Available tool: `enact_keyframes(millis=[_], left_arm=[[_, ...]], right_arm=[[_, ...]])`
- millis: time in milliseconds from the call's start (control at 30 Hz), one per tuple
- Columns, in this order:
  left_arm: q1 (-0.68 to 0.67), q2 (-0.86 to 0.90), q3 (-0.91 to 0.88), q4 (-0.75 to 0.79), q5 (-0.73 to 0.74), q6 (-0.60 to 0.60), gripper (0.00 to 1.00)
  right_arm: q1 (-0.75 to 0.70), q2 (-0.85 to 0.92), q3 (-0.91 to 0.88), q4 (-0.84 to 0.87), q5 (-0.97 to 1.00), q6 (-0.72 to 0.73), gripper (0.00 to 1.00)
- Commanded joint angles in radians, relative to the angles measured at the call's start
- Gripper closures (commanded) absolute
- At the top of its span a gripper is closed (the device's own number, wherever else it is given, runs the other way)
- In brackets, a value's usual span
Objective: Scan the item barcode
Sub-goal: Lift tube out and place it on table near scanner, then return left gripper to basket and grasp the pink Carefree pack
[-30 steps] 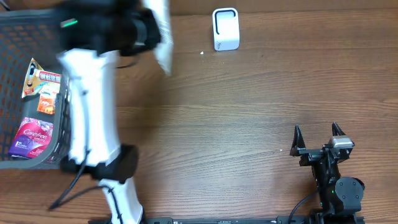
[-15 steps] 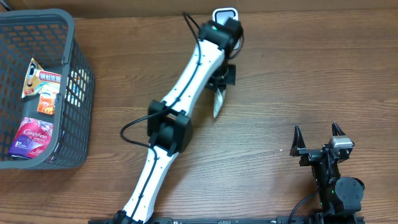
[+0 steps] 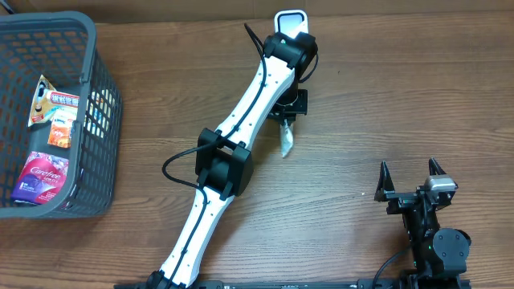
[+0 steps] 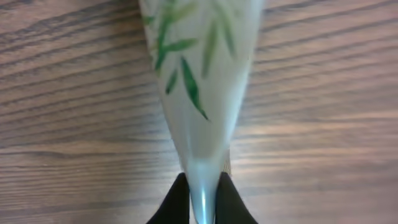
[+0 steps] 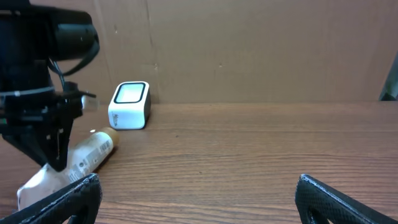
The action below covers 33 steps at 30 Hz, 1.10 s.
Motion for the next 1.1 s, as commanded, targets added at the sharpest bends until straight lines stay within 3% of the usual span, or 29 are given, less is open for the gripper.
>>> enact_keyframes(millis=[0, 100, 167, 200, 267, 300, 600, 800, 1067], left_arm=[[0.004, -0.053, 0.127, -0.020, 0.110, 0.035, 0.96], [0.004, -0.084, 0.167, -0.020, 0.125, 0.036, 0.91], [0.006, -0.111, 0.179, -0.019, 0.101, 0.044, 0.82], [0.008, -0.129, 0.181, -0.019, 0.076, 0.044, 0.75], [0.012, -0.159, 0.181, -0.019, 0.026, 0.045, 0.46], [0.014, -0.169, 0.181, -0.019, 0.018, 0.046, 0.41], [0.105, -0.335, 0.181, -0.019, 0.011, 0.046, 0.44], [0.269, -0.607, 0.181, -0.019, -0.004, 0.073, 0.39], [0.593, -0.829, 0.180, -0.019, -0.240, 0.125, 0.31]], right_arm=[[-0.002, -0.008, -0.010, 0.005, 0.009, -0.006, 0.00], [-0.002, -0.008, -0.010, 0.005, 0.009, -0.006, 0.00], [-0.002, -0.008, -0.010, 0.005, 0.009, -0.006, 0.00], [-0.002, -0.008, -0.010, 0.005, 0.009, -0.006, 0.00], [-0.002, -0.008, -0.010, 0.005, 0.009, -0.006, 0.00], [-0.002, -0.008, -0.010, 0.005, 0.009, -0.006, 0.00], [-0.002, -0.008, -0.010, 0.005, 0.009, -0.006, 0.00], [-0.002, -0.008, -0.010, 0.005, 0.009, -0.006, 0.00], [-0.002, -0.008, -0.010, 0.005, 0.009, -0.006, 0.00]])
